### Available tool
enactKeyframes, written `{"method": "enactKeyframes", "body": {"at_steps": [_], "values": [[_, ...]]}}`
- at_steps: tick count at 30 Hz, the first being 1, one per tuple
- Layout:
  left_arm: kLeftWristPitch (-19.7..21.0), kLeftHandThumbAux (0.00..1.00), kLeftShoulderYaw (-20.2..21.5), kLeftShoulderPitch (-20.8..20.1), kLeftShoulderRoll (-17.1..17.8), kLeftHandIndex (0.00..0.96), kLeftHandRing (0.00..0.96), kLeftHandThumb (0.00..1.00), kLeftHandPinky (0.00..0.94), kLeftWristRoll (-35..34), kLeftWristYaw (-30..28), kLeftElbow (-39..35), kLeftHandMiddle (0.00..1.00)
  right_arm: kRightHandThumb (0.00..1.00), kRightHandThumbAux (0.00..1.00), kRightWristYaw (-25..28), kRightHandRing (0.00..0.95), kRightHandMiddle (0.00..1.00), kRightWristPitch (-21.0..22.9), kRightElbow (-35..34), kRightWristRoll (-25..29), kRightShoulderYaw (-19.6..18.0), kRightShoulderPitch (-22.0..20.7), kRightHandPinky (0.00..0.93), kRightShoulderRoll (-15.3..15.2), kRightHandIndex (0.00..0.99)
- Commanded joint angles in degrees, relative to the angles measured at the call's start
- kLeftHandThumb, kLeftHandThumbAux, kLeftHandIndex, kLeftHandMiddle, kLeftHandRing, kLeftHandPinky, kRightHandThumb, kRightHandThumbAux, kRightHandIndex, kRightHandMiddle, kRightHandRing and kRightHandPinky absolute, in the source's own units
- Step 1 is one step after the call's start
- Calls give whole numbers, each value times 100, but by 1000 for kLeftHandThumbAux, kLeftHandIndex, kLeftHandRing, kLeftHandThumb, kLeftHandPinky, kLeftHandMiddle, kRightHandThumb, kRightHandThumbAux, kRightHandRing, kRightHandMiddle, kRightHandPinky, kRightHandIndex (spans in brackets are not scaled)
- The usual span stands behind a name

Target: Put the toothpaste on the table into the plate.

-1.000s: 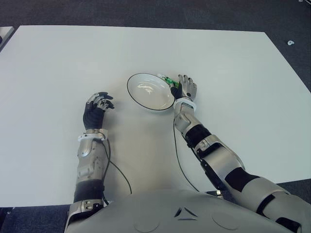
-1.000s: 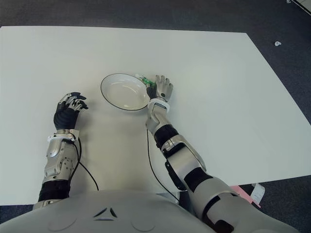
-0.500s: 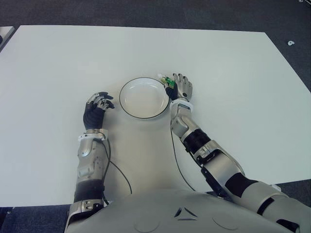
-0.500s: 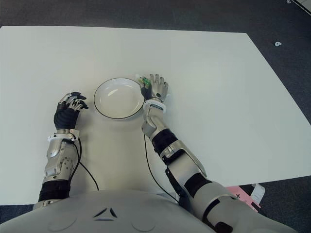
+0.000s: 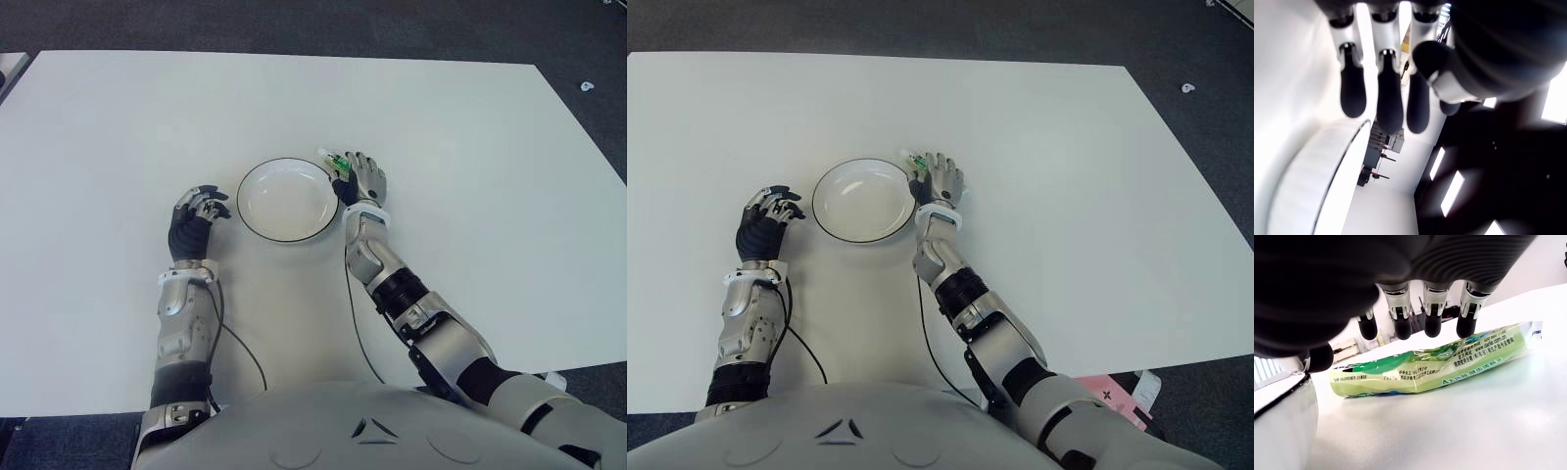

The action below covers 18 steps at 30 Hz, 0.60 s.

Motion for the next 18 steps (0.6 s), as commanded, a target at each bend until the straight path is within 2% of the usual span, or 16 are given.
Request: {"method": "enactKeyframes", "body": {"at_steps": [1, 10, 15, 18], "values": [[298, 677, 11, 329, -113, 409, 584, 837, 551, 75, 149, 481, 490, 651, 251, 112, 0, 0, 56, -117, -54, 15, 156, 0, -42, 0], [306, 678, 1, 279, -113, 407, 586, 837, 549, 28, 103, 533, 491, 634, 292, 101, 0, 0, -230, -412, -12, -25, 291, 0, -197, 0], [353, 678, 4, 248, -126, 407, 586, 837, 549, 23, 143, 535, 492, 636, 301, 285, 0, 0, -835, -562, 61, -6, 361, 0, -513, 0], [386, 677, 7, 241, -134, 409, 583, 837, 547, 23, 175, 521, 491, 631, 298, 493, 0, 0, -1820, -172, 200, -66, 185, 0, -1115, 0]]}}
